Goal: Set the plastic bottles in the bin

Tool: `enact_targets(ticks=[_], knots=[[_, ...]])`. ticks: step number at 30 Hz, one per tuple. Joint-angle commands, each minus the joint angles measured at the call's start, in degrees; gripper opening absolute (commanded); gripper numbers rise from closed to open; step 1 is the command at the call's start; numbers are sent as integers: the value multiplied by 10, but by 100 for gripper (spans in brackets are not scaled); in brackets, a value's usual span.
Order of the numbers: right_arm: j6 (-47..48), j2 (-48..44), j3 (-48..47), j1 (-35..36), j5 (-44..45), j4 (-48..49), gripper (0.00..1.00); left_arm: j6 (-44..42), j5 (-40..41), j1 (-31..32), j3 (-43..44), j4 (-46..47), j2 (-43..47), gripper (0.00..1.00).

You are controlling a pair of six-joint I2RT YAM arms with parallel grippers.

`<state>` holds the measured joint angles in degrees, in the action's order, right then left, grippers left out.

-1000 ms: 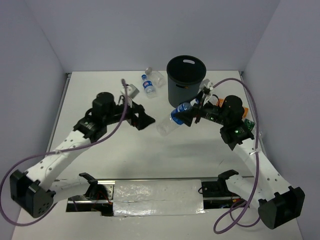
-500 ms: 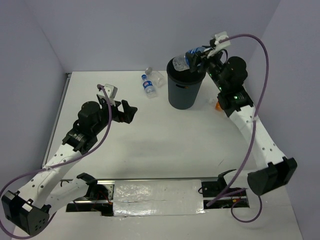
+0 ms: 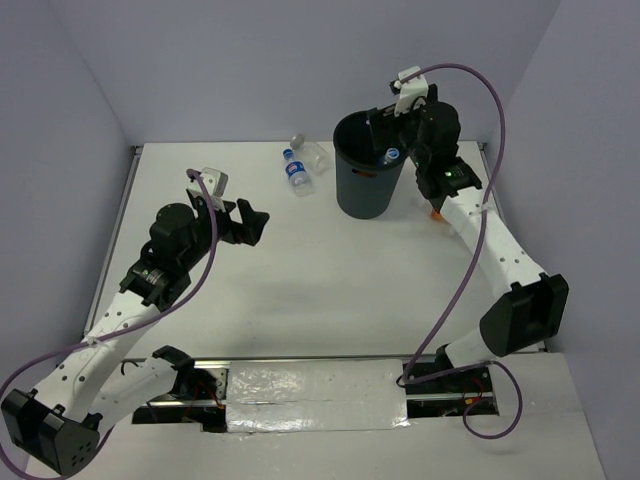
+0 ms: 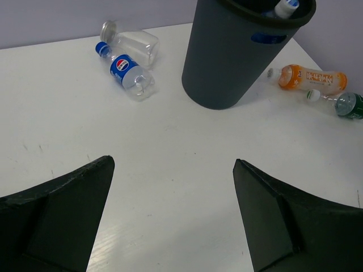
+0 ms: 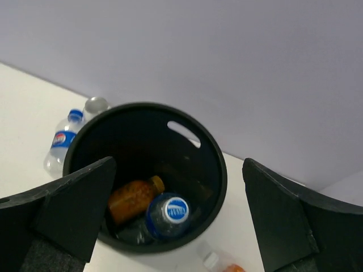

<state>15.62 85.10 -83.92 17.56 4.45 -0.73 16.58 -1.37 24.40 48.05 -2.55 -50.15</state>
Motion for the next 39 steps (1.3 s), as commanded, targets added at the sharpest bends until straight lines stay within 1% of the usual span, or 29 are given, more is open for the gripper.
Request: enact_targets(ticks=[1,2,3,4,5,6,9,12,13,15,16,17,18,20,22,23,24,26,29,30,32,33,39], knots=[[42,-70,-34,-4,-34,-78,100,-9,0,-4,13,5,-1,99],[73,-82,-27,-5,-71,-98,100,-9,-3,-5,15,4,-3,100],[88,-95,-20,-9,-90,-137,100,-9,-5,-6,16,3,-5,99],[106,-121,-12,-11,-107,-157,100,-9,-8,-6,17,0,-3,99],[136,-145,9,-18,-132,-193,100,-9,-10,-6,17,0,-2,99],[151,-145,17,-22,-138,-193,100,-9,-10,-5,17,0,-1,99],[209,-171,56,-43,-132,-299,100,-10,-14,-6,17,-3,3,99],[258,-177,116,-67,-100,-352,100,-12,-16,-5,16,-1,8,99],[278,-179,156,-83,-64,-354,100,-13,-18,-6,16,-2,8,99],[305,-187,203,-102,-19,-336,100,-13,-18,-6,16,-2,7,99],[323,-195,226,-119,20,-325,100,-14,-20,-6,17,-3,6,99],[357,-200,271,-126,44,-312,100,-15,-21,-5,18,-4,4,99],[375,-206,291,-134,64,-287,100,-15,-21,-5,19,-6,2,99],[432,-205,334,-160,101,-276,100,-15,-22,-6,19,-6,1,99],[465,-190,356,-171,129,-253,100,-16,-24,-6,20,-7,-2,99],[494,-184,375,-199,153,-242,100,-17,-24,-7,20,-8,-6,99],[506,-168,383,-207,165,-212,100,-17,-27,-6,20,-9,-6,99],[533,-149,395,-226,187,-187,100,-18,-28,-6,22,-11,-13,99],[544,-94,386,-242,199,-170,99,-20,-28,-7,24,-15,-21,99],[546,-59,380,-250,209,-169,99,-21,-27,-6,26,-15,-23,99],[547,-24,358,-261,218,-166,98,-23,-24,-7,27,-19,-28,99],[550,9,353,-271,226,-148,98,-24,-24,-6,27,-18,-28,99],[565,107,301,-298,245,-98,97,-29,-18,-7,28,-25,-44,99]])
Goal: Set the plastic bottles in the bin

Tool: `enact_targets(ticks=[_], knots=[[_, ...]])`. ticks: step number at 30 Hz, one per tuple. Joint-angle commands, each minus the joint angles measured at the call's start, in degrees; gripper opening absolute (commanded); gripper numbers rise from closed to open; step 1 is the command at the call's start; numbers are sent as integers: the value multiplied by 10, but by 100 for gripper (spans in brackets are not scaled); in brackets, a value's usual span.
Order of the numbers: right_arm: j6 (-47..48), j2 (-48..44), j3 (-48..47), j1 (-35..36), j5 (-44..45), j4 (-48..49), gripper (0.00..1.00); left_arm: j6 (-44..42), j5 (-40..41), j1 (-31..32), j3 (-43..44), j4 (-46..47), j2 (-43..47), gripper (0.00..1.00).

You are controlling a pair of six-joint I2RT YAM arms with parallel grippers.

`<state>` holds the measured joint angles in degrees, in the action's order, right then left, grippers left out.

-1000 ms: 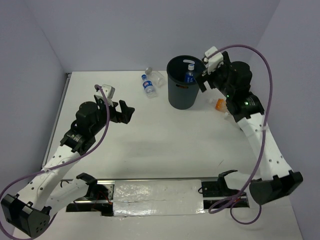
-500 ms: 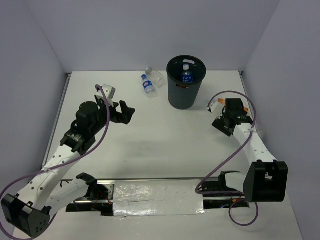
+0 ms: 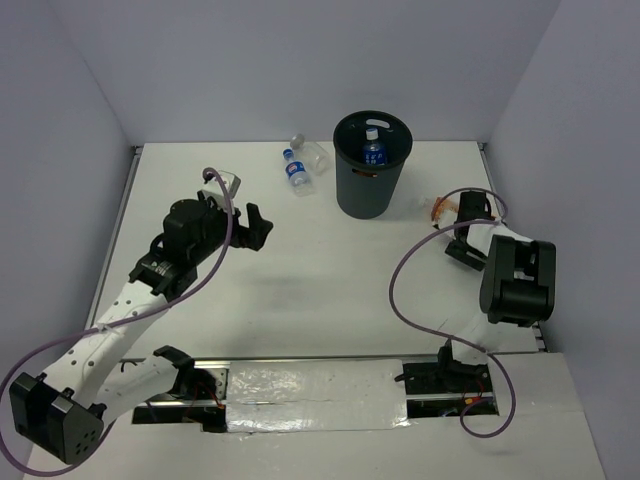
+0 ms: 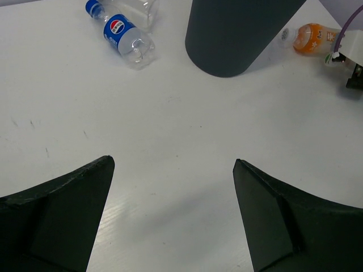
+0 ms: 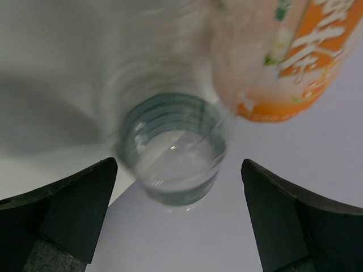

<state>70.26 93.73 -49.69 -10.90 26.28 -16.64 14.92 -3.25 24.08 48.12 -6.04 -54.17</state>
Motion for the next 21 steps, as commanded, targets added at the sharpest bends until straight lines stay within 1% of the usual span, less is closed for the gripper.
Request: enact_targets(ticks=[1,4,6,8,9,10,14,16,17,18,20,21], knots=[[29,29,-44,-17,30,68,97,-12,1,-4,29,9,-5,99],[38,54,-55,-33,24,65,95,-13,3,-4,29,8,-9,99],[39,65,-63,-43,-2,37,91,-14,3,-4,29,8,-9,99],[37,72,-69,-49,-29,14,82,-14,3,-4,29,8,-7,99],[38,74,-66,-51,-35,-1,79,-14,2,-4,29,8,-7,99],[48,73,-53,-52,-40,-3,77,-14,1,-5,29,8,-7,99],[76,28,-23,-52,-95,-27,74,-13,-1,-5,29,9,-4,99],[74,15,-30,-52,-112,-50,65,-13,-3,-6,30,8,-5,99],[72,2,-37,-52,-121,-83,61,-12,-3,-7,30,8,-5,99],[68,-5,-45,-52,-138,-98,52,-13,-3,-7,30,8,-4,99],[71,-40,-47,-51,-156,-139,44,-13,-2,-7,29,8,-1,99],[76,-55,-43,-48,-179,-149,37,-13,-3,-6,30,9,0,99]])
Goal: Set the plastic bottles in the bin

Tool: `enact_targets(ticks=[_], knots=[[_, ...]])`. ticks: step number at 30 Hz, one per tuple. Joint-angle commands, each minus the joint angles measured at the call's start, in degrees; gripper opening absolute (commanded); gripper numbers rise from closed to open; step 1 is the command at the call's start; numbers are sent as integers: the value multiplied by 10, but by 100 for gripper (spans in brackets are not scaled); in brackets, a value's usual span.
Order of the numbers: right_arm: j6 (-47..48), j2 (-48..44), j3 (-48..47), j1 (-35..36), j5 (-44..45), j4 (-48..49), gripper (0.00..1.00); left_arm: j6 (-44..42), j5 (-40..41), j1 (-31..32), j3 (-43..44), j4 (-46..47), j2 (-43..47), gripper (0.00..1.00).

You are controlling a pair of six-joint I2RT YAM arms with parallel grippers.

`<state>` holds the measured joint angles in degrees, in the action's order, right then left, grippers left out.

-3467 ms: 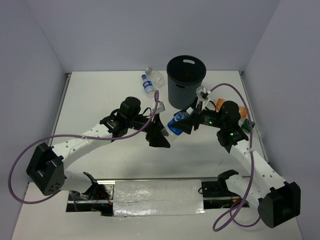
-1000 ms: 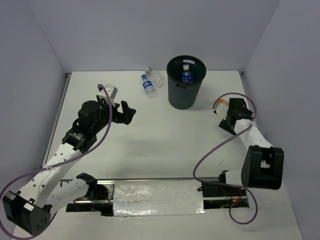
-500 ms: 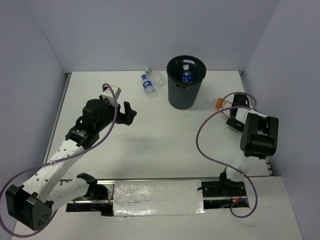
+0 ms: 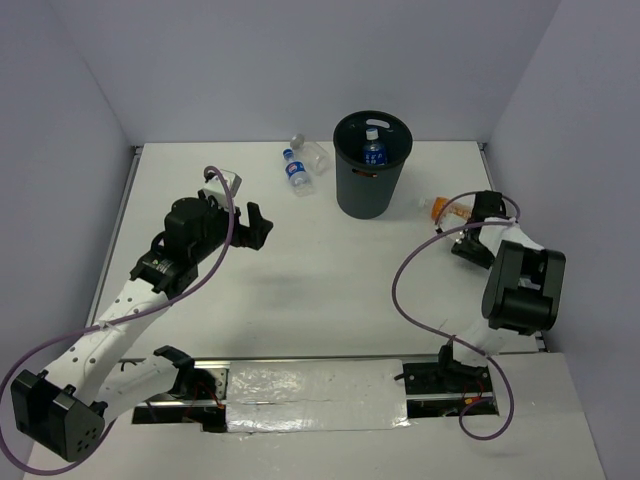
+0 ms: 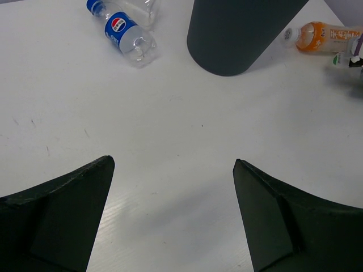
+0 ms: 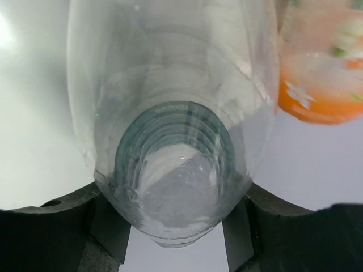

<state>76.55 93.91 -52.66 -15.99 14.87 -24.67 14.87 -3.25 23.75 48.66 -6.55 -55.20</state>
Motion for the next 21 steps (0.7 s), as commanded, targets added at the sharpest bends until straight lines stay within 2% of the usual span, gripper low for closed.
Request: enact_targets(ticks=[1,2,7,10,12,14,16,19,21], knots=[[16,-95,-11,6,-79,-96,34,-12,-3,-3,23,14,11,99],[19,-115,-14,7,-95,-115,30,-12,-3,-4,23,15,12,99],[4,-247,-81,47,-257,-285,27,-9,-12,-6,25,16,11,99],[-46,-270,-183,87,-356,-348,25,-7,-13,-9,24,17,12,99],[-115,-256,-276,129,-411,-358,24,-7,-13,-11,23,19,12,99],[-198,-242,-358,157,-438,-344,22,-7,-15,-11,22,18,10,99],[-285,-220,-409,216,-448,-291,21,-7,-18,-11,24,18,8,99],[-362,-177,-464,292,-405,-210,21,-5,-30,-11,27,15,4,99],[-407,-137,-496,318,-384,-162,21,-3,-34,-11,27,16,5,100]])
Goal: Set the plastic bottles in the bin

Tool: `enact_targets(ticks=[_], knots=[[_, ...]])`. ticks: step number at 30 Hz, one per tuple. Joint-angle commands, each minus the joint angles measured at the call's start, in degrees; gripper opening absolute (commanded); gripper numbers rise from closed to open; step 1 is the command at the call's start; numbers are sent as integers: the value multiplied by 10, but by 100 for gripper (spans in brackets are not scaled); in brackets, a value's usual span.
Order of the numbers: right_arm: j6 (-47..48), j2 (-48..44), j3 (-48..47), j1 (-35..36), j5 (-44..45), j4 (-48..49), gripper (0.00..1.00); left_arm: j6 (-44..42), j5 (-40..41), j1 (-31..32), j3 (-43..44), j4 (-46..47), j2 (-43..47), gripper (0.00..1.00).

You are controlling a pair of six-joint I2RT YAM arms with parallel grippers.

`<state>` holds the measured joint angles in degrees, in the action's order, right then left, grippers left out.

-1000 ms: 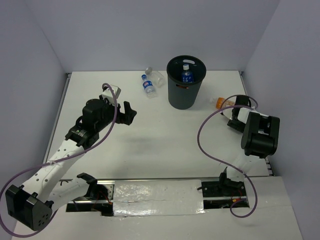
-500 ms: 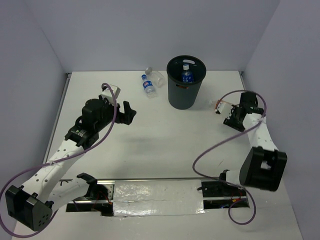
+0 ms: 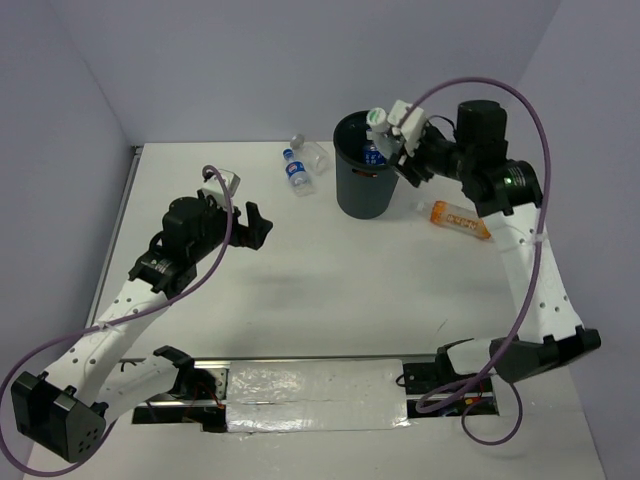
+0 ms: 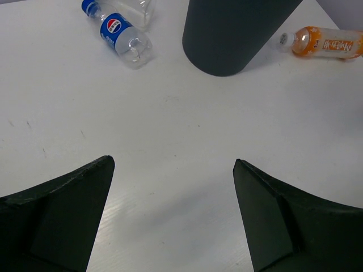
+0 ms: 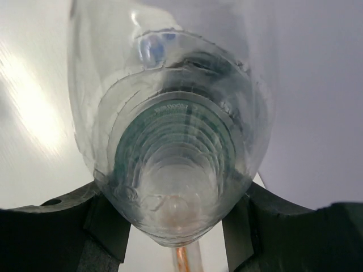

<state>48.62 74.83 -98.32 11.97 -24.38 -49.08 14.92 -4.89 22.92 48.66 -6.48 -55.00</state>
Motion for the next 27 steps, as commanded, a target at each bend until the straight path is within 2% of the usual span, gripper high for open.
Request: enact_targets(ticks=[1,6,10,11,12,14,15,18,21,27], knots=[[-142,65,-66,53,18,99,21,-2,-20,-2,26,16,5,99],[-197,152,-129,61,50,202,21,-2,-27,-2,27,16,2,99],[-225,209,-154,58,81,251,29,-1,-33,-3,32,10,-6,99],[-235,219,-154,57,85,263,33,-1,-34,-2,32,11,-6,99],[-257,236,-152,55,93,288,45,-1,-33,-2,31,11,-7,99],[-278,255,-145,52,98,320,60,-2,-32,-2,32,9,-8,99],[-297,262,-145,48,105,326,72,-2,-30,-3,33,9,-8,99],[-336,280,-155,30,83,310,85,-3,-28,-2,33,6,-5,100],[-373,263,-131,2,77,303,91,-2,-31,-2,33,9,1,99],[-383,173,-31,-91,15,291,93,1,-39,-2,31,12,9,99]])
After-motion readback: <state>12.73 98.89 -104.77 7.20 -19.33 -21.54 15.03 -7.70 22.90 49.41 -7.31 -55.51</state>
